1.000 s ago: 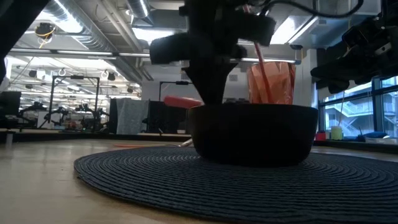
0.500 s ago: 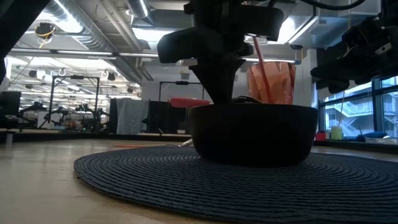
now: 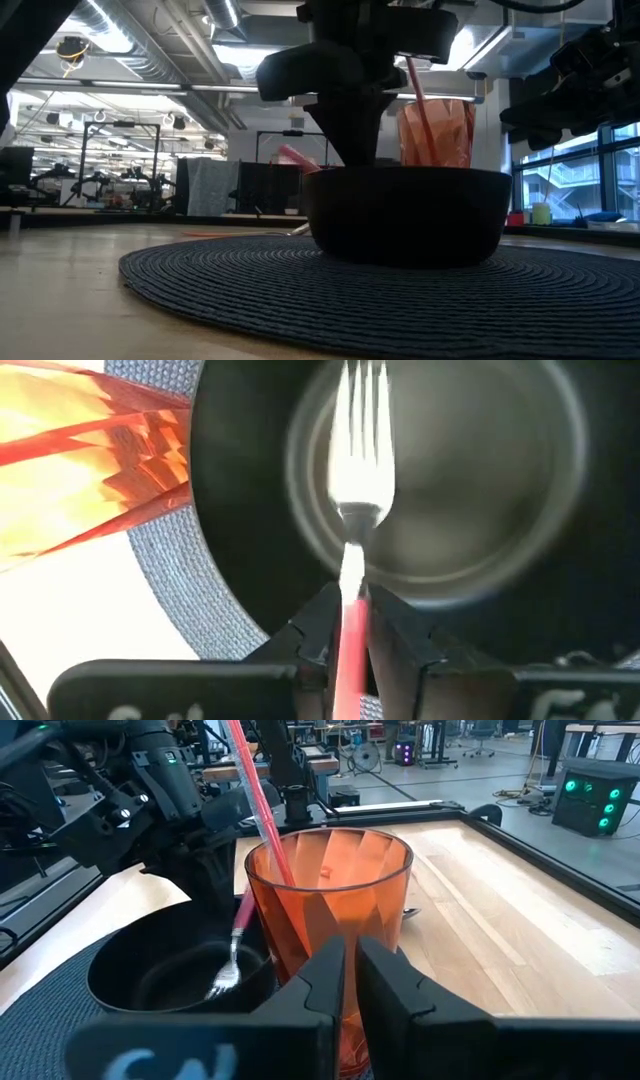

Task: Pick & Place Utensil
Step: Put the orange spoon into the black bowl

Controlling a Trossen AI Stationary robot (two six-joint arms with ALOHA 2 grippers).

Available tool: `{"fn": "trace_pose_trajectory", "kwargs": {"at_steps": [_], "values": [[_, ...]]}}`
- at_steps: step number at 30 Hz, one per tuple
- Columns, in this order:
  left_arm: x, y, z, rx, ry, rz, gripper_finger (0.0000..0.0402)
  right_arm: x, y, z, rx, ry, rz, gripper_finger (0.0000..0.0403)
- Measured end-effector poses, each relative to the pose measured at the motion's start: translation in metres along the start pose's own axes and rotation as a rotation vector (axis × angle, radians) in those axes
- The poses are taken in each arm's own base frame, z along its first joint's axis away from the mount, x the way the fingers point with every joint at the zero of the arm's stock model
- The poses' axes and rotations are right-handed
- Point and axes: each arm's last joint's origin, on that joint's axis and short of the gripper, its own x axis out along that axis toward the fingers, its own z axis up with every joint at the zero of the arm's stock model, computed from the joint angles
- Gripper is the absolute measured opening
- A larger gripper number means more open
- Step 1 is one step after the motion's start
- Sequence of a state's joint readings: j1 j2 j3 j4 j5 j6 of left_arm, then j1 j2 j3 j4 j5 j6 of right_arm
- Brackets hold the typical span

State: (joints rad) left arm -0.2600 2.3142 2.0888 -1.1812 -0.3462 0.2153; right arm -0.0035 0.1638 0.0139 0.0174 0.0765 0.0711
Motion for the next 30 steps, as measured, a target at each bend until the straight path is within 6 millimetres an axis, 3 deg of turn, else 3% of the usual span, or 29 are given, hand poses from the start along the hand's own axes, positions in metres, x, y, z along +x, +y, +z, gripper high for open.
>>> {"fn": "trace_pose_trajectory", "kwargs": {"at_steps": [7, 14, 19, 23, 30], "values": [[0.0, 0.001, 0.0, 0.004, 0.006, 0.026, 0.0054, 0.0, 0.0, 0.0, 0.0, 0.0, 0.0, 0.0031], [-0.01, -0.005, 0.001, 0.088, 0.033, 0.178, 0.0055, 0.0, 0.0, 0.0, 0.0, 0.0, 0.001, 0.0031], [-0.047, -0.017, 0.0, 0.144, 0.07, 0.27, 0.0053, 0.0, 0.0, 0.0, 0.0, 0.001, 0.009, 0.0031], [-0.077, -0.023, -0.012, 0.102, 0.128, 0.256, 0.0044, 0.0, 0.001, 0.0, -0.001, 0.004, 0.02, 0.0031], [-0.139, 0.001, -0.046, -0.06, -0.065, 0.108, 0.0004, 0.0, 0.001, -0.001, 0.0, 0.012, 0.047, 0.0031]]}}
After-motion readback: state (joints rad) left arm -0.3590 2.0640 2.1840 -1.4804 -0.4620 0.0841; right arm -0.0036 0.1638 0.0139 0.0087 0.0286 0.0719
